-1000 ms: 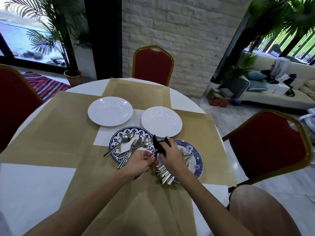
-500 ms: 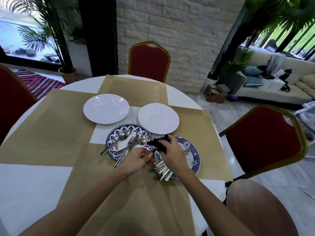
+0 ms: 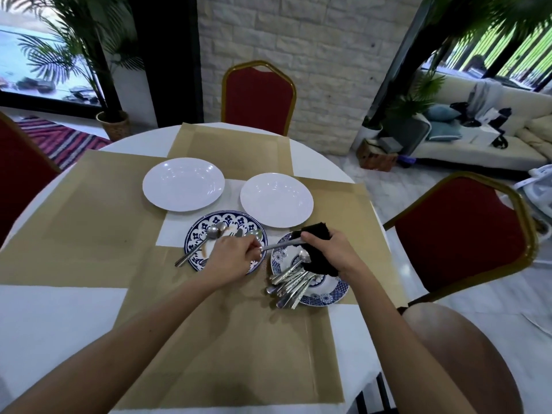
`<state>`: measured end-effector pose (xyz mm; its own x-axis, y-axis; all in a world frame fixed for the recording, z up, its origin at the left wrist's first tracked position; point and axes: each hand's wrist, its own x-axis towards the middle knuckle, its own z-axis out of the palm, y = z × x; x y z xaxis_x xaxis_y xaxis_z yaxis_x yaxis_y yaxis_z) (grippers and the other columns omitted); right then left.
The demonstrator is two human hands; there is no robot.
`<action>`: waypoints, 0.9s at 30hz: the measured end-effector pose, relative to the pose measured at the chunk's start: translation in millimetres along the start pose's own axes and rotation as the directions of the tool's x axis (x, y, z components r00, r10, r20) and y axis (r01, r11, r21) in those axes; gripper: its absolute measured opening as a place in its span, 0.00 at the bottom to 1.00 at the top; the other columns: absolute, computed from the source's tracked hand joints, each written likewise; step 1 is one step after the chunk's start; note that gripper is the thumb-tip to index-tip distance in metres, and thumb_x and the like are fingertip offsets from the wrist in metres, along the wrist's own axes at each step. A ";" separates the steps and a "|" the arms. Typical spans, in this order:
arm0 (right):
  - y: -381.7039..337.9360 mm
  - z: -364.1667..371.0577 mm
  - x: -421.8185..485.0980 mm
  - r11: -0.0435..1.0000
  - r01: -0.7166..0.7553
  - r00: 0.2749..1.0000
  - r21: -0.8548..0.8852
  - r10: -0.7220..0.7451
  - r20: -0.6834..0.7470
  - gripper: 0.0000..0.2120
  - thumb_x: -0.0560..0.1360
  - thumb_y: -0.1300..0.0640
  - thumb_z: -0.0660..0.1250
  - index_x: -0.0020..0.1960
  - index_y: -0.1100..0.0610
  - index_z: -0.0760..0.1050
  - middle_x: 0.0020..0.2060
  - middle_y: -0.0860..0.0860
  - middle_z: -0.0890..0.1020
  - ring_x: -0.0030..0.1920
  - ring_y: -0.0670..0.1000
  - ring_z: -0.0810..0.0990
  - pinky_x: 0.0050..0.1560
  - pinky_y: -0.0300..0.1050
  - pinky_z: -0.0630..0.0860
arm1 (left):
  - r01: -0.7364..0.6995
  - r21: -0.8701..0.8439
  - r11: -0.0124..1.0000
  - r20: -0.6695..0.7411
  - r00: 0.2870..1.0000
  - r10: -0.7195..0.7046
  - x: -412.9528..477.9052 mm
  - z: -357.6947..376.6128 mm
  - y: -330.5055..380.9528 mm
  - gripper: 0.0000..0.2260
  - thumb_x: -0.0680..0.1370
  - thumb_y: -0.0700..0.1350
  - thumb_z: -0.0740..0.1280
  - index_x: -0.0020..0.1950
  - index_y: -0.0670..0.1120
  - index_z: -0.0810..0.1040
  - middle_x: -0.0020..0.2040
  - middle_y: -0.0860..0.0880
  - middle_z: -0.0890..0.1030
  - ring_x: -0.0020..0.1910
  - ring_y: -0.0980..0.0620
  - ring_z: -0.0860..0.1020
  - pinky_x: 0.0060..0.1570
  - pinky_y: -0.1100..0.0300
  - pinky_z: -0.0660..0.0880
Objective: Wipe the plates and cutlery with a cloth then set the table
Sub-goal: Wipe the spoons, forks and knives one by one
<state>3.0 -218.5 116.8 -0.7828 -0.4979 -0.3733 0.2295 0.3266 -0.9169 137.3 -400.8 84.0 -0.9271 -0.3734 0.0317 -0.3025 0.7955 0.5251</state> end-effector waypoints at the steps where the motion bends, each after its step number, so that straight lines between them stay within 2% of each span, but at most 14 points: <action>1: 1.7 2.5 0.1 0.999 0.004 0.999 0.035 -0.002 -0.052 0.08 0.71 0.57 0.75 0.48 0.58 0.79 0.37 0.55 0.80 0.37 0.57 0.79 0.47 0.66 0.80 | -0.012 0.035 0.999 -0.035 0.999 0.013 5.8 1.9 0.6 0.07 0.79 0.49 0.64 0.54 0.49 0.78 0.47 0.52 0.84 0.51 0.50 0.79 0.52 0.59 0.66; 3: 5.1 7.4 -2.4 0.992 0.006 0.991 0.127 0.011 -0.136 0.07 0.72 0.58 0.75 0.47 0.56 0.78 0.39 0.55 0.81 0.39 0.58 0.80 0.43 0.65 0.81 | -0.007 0.066 0.998 -0.066 0.998 0.011 16.3 8.8 -0.3 0.08 0.78 0.50 0.65 0.54 0.50 0.79 0.50 0.51 0.83 0.54 0.48 0.77 0.60 0.55 0.63; 5: 8.6 12.3 -5.3 0.976 0.019 0.977 0.219 0.029 -0.213 0.08 0.72 0.59 0.74 0.47 0.54 0.77 0.43 0.56 0.81 0.43 0.59 0.81 0.39 0.60 0.82 | 0.051 0.072 0.996 -0.139 0.989 -0.040 21.4 19.9 1.7 0.10 0.77 0.50 0.66 0.55 0.48 0.79 0.53 0.49 0.81 0.57 0.45 0.75 0.60 0.51 0.63; 8: 17.8 17.1 -9.0 0.930 0.034 0.944 0.365 0.090 -0.317 0.09 0.72 0.59 0.75 0.48 0.53 0.76 0.47 0.57 0.82 0.47 0.60 0.82 0.37 0.56 0.83 | 0.276 -0.180 0.944 -0.331 0.887 -0.322 14.3 30.3 23.4 0.13 0.76 0.50 0.69 0.54 0.44 0.75 0.55 0.44 0.75 0.56 0.43 0.72 0.54 0.50 0.67; 9: 20.5 18.4 -11.1 0.911 0.041 0.935 0.411 0.110 -0.337 0.10 0.72 0.59 0.75 0.49 0.54 0.76 0.47 0.57 0.82 0.46 0.59 0.82 0.34 0.53 0.82 | 0.334 -0.345 0.877 -0.292 0.850 -0.438 11.0 32.4 31.4 0.12 0.76 0.51 0.68 0.53 0.44 0.73 0.53 0.45 0.75 0.53 0.44 0.73 0.52 0.51 0.70; 10: 22.5 19.1 -14.3 0.886 0.045 0.928 0.462 0.134 -0.347 0.10 0.72 0.59 0.74 0.51 0.56 0.76 0.46 0.57 0.82 0.44 0.58 0.82 0.31 0.50 0.82 | 0.388 -0.494 0.778 -0.159 0.839 -0.520 10.0 36.8 38.9 0.12 0.77 0.52 0.66 0.52 0.44 0.72 0.50 0.45 0.77 0.49 0.46 0.75 0.48 0.53 0.71; 13: 32.6 20.6 -19.3 0.841 0.049 0.918 0.538 0.174 -0.356 0.15 0.71 0.59 0.75 0.56 0.60 0.77 0.43 0.56 0.81 0.39 0.56 0.82 0.33 0.51 0.81 | 0.565 -0.750 0.343 0.345 0.777 -0.526 12.6 48.0 58.4 0.14 0.80 0.53 0.62 0.46 0.42 0.75 0.40 0.46 0.79 0.37 0.49 0.75 0.38 0.59 0.69; 15: 40.1 21.4 -22.9 0.846 0.046 0.909 0.531 0.185 -0.375 0.15 0.71 0.59 0.76 0.55 0.60 0.77 0.40 0.55 0.82 0.37 0.55 0.82 0.34 0.51 0.81 | 0.557 -0.826 0.085 0.464 0.758 -0.458 16.6 50.2 68.7 0.11 0.81 0.46 0.60 0.44 0.43 0.77 0.41 0.47 0.81 0.37 0.51 0.77 0.36 0.60 0.71; 17: 48.7 20.7 -26.1 0.856 0.045 0.897 0.515 0.193 -0.399 0.14 0.70 0.58 0.76 0.53 0.58 0.78 0.43 0.56 0.83 0.40 0.54 0.83 0.36 0.54 0.83 | 0.514 -0.854 -0.073 0.499 0.773 -0.392 21.4 48.7 74.9 0.09 0.81 0.38 0.59 0.45 0.43 0.77 0.42 0.47 0.81 0.39 0.52 0.78 0.39 0.61 0.73; 19: 59.1 18.3 -30.0 0.879 0.027 0.881 0.475 0.204 -0.427 0.13 0.69 0.57 0.77 0.51 0.56 0.78 0.44 0.57 0.82 0.41 0.56 0.82 0.40 0.59 0.82 | 0.508 -0.846 -0.160 0.531 0.782 -0.326 22.8 47.5 77.2 0.07 0.80 0.35 0.60 0.50 0.41 0.77 0.43 0.45 0.82 0.41 0.51 0.79 0.42 0.60 0.75; 21: 70.8 14.9 -33.0 0.914 0.008 0.880 0.406 0.187 -0.437 0.16 0.66 0.53 0.79 0.50 0.55 0.78 0.42 0.56 0.83 0.42 0.57 0.83 0.43 0.63 0.81 | 0.515 -0.846 -0.138 0.530 0.787 -0.315 24.8 50.9 76.1 0.07 0.80 0.36 0.60 0.52 0.40 0.77 0.44 0.45 0.82 0.42 0.50 0.80 0.42 0.59 0.77; 23: 81.6 13.8 -37.5 0.957 -0.046 0.898 0.288 0.166 -0.408 0.22 0.58 0.45 0.81 0.48 0.51 0.80 0.41 0.53 0.85 0.44 0.57 0.85 0.47 0.64 0.81 | 0.527 -0.848 -0.056 0.515 0.792 -0.328 27.9 55.9 74.7 0.07 0.81 0.36 0.59 0.52 0.40 0.76 0.43 0.46 0.81 0.41 0.51 0.80 0.38 0.61 0.79; 25: 88.7 14.0 -42.7 0.975 -0.076 0.908 0.210 0.155 -0.389 0.22 0.56 0.42 0.80 0.45 0.49 0.79 0.39 0.50 0.85 0.43 0.57 0.85 0.45 0.63 0.81 | 0.559 -0.824 0.092 0.501 0.795 -0.343 33.8 60.6 73.8 0.07 0.81 0.36 0.59 0.51 0.40 0.76 0.42 0.46 0.80 0.38 0.52 0.79 0.33 0.65 0.78; 27: 95.7 9.5 -42.5 0.979 -0.064 0.890 0.192 0.143 -0.433 0.22 0.57 0.40 0.79 0.47 0.47 0.79 0.40 0.50 0.84 0.44 0.57 0.84 0.46 0.62 0.81 | 0.590 -0.742 0.319 0.482 0.799 -0.358 41.6 64.2 70.8 0.07 0.81 0.37 0.60 0.47 0.41 0.77 0.40 0.45 0.79 0.34 0.53 0.75 0.30 0.64 0.73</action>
<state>63.7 -173.8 43.6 -0.9144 -0.0487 -0.4019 0.3855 0.1978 -0.9013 63.1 -329.3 67.9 -0.7395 -0.3536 -0.5728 -0.4795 -0.3206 0.8169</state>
